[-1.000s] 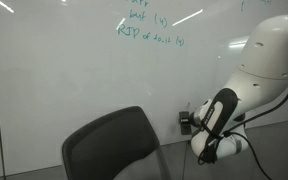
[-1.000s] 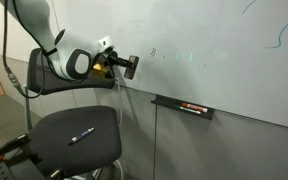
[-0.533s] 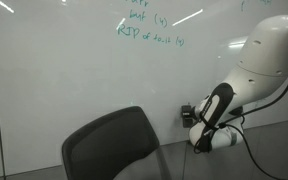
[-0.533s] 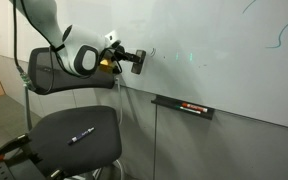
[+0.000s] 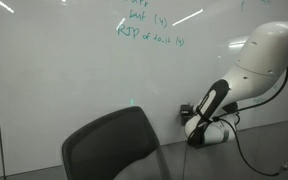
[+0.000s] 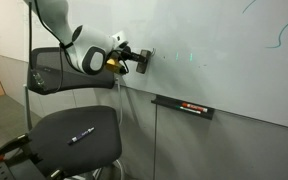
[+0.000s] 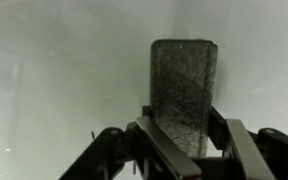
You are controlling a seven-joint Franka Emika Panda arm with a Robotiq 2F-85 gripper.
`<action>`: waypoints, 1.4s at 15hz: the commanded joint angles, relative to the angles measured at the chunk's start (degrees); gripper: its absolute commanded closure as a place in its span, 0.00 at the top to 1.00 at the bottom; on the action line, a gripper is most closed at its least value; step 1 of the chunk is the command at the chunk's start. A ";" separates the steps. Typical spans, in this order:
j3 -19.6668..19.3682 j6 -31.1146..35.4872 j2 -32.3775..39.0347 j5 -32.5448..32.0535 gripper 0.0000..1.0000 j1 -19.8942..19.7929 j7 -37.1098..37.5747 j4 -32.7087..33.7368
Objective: Pick up the black eraser and wipe the black writing from the whiteboard
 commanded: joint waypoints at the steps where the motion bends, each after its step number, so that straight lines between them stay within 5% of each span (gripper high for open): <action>1: 6.70 2.68 0.25 -0.72 0.30 -7.78 -4.74 4.55; 9: 11.83 4.73 0.12 -3.22 0.30 -15.25 -9.15 7.18; 21: 8.27 2.28 0.29 -0.81 0.30 -13.96 -16.33 10.74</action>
